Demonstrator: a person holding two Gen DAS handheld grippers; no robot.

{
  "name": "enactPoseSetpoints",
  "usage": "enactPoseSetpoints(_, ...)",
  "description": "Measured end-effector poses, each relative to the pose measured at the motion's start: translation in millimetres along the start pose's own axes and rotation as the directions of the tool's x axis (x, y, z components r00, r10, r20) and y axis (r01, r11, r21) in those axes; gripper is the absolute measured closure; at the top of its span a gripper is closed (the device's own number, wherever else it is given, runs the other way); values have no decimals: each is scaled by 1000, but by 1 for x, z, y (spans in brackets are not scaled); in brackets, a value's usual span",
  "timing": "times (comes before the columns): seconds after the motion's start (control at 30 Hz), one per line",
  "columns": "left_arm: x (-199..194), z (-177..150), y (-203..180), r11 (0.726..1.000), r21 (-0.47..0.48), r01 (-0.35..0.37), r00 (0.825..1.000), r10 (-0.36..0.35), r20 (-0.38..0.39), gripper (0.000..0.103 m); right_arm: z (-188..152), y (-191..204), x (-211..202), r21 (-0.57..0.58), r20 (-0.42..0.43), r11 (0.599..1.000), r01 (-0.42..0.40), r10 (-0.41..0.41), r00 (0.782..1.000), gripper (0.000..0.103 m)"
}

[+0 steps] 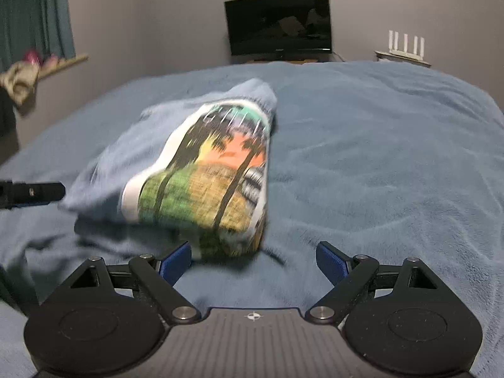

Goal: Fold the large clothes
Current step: 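Open the right gripper, release the jacket and pull both grippers back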

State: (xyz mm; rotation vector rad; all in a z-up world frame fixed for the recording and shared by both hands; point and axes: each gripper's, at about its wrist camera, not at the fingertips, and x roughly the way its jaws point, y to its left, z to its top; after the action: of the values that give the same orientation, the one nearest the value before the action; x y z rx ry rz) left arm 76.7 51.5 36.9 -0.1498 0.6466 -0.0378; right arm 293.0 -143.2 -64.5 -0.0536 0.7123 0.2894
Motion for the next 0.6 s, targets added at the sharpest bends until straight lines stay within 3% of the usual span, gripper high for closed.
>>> enactPoseSetpoints(0.07, -2, -1, -14, 997, 3, -72, 997, 72, -6, 14, -2, 6, 1, -26, -2, 1000, 12, -12, 1000, 14)
enactPoseSetpoints(0.2, 3, -11, -14, 994, -30, -108, 993, 106, -58, 14, -6, 9, -3, -22, 0, 999, 27, -27, 1000, 12)
enactPoseSetpoints(0.37, 26, -16, -21, 985, 43, -165, 977, 169, -127, 13, -12, 8, -2, -18, -18, 1000, 22, -22, 1000, 2)
enactPoseSetpoints(0.47, 44, -23, -25, 977, 111, -183, 955, 203, -218, 12, -15, 9, 11, -27, -72, 999, 25, -27, 997, 1)
enactPoseSetpoints(0.6, 51, -29, -38, 964, 199, -176, 950, 219, -223, 12, -18, 9, 27, -26, -122, 999, 24, -27, 992, 1)
